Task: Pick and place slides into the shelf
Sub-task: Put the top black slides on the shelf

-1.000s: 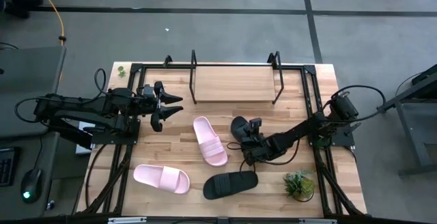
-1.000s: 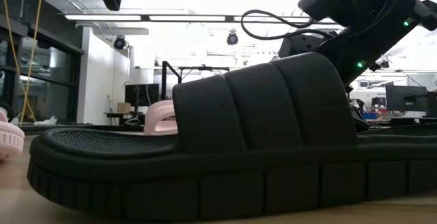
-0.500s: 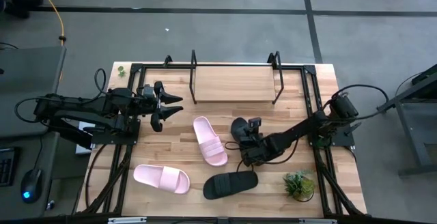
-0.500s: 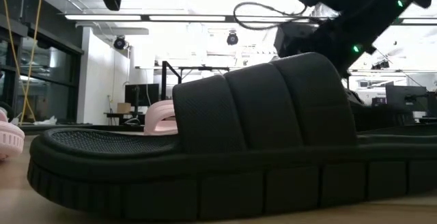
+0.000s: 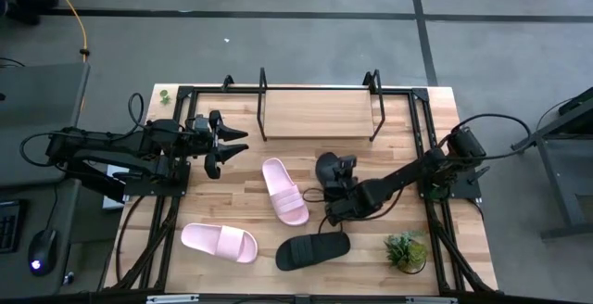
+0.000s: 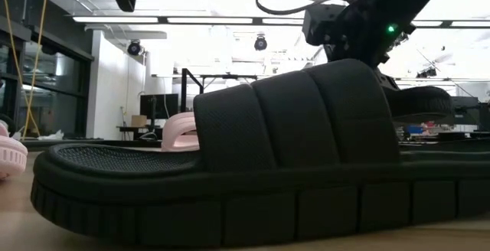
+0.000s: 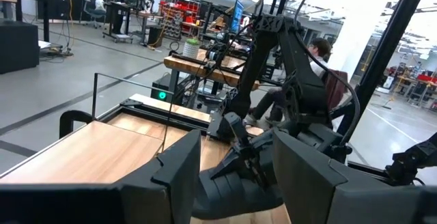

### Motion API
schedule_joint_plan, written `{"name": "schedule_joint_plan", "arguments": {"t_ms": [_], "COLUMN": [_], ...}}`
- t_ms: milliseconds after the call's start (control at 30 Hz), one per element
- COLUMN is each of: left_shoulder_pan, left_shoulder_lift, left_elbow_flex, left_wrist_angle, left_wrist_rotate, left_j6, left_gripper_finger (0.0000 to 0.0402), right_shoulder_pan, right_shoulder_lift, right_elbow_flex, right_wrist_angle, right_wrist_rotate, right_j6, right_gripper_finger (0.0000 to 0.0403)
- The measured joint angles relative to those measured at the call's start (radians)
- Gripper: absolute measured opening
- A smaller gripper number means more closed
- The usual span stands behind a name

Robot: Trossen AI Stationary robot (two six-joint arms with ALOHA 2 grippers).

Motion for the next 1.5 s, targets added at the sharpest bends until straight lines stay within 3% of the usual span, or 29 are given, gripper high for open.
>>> {"name": "schedule_joint_plan", "arguments": {"t_ms": [600,1067,1500], "left_shoulder_pan": [0.0,0.0,0.0], "left_shoulder_lift": [0.0,0.0,0.0], "left_elbow_flex": [0.0,0.0,0.0], "left_wrist_angle": [0.0,0.0,0.0], "left_wrist_rotate": [0.0,0.0,-0.027], "left_j6": [0.0,0.0,0.0], "left_gripper_finger": [0.0168,0.0168,0.0168], "right_shoulder_pan": [-0.148,-0.252,-0.366], "right_shoulder_lift": [-0.009,-0.103,-0.111], "right_elbow_flex": [0.11,0.111,0.111], "right_wrist_angle": [-0.211,-0.178,-0.094], "right_wrist_rotate": [0.009,0.006,-0.029], "right_j6": [0.107,0.033,-0.102], "right_gripper_finger": [0.0,0.0,0.0]}}
